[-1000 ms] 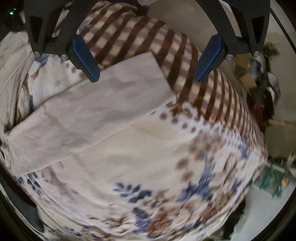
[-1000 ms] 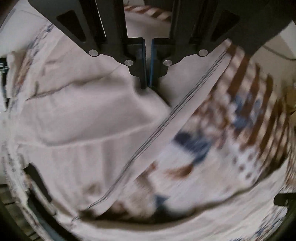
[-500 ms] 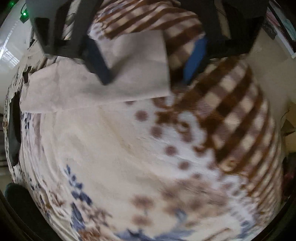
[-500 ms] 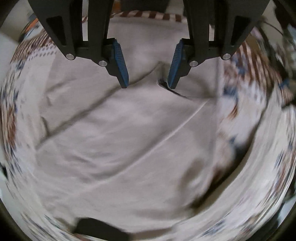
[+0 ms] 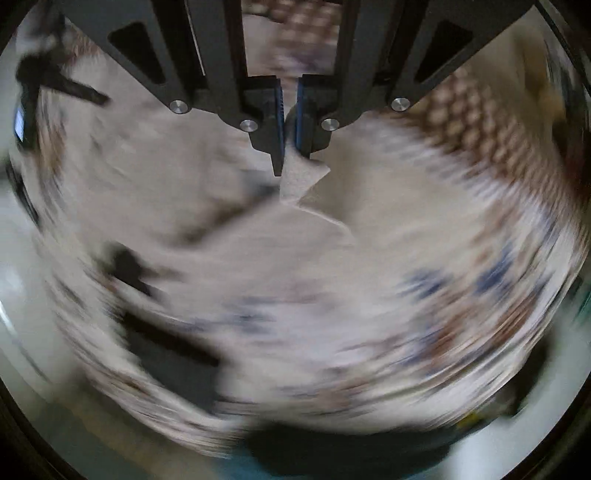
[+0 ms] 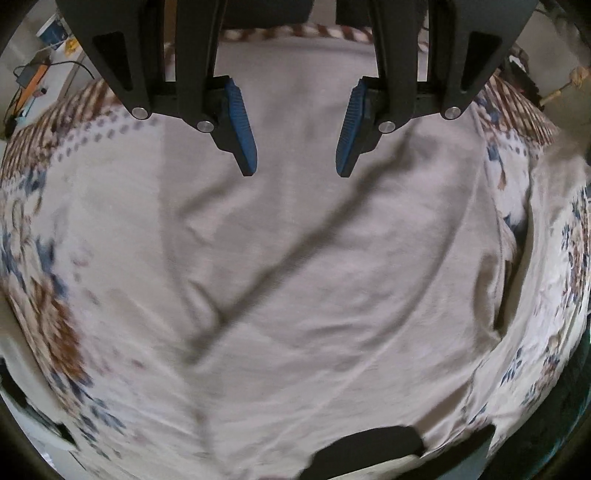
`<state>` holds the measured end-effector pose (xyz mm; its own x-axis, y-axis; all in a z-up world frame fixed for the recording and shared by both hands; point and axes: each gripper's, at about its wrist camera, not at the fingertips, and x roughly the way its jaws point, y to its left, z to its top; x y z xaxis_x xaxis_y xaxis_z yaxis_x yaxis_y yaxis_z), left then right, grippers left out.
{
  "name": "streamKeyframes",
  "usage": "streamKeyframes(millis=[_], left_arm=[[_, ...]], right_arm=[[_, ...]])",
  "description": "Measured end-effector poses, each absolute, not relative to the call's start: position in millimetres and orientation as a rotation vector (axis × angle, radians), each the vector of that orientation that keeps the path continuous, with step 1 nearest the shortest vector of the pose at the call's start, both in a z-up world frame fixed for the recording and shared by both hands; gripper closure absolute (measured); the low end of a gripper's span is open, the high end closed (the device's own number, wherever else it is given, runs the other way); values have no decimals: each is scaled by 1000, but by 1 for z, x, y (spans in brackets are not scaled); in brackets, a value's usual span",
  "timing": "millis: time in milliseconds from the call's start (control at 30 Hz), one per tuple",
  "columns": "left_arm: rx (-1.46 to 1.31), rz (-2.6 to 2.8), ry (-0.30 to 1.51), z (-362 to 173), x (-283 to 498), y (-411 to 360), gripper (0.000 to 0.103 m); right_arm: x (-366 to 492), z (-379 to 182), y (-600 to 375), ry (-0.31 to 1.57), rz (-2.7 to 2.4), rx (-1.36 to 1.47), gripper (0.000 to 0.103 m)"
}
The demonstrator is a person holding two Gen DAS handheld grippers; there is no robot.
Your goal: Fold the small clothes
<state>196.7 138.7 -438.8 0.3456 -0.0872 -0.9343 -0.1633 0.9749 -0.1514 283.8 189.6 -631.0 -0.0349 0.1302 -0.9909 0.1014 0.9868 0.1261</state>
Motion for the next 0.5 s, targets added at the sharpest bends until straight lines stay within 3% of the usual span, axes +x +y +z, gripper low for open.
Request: streamKeyframes(millis=[267,500], left_arm=[[30,-481,1284,-453,172,-95,100],[116,-546,1443,-514,145,-156,95]], right_arm=[[251,-610,13,1639,-121,243,56],[169,-598,-104,1687,-229,275,56]])
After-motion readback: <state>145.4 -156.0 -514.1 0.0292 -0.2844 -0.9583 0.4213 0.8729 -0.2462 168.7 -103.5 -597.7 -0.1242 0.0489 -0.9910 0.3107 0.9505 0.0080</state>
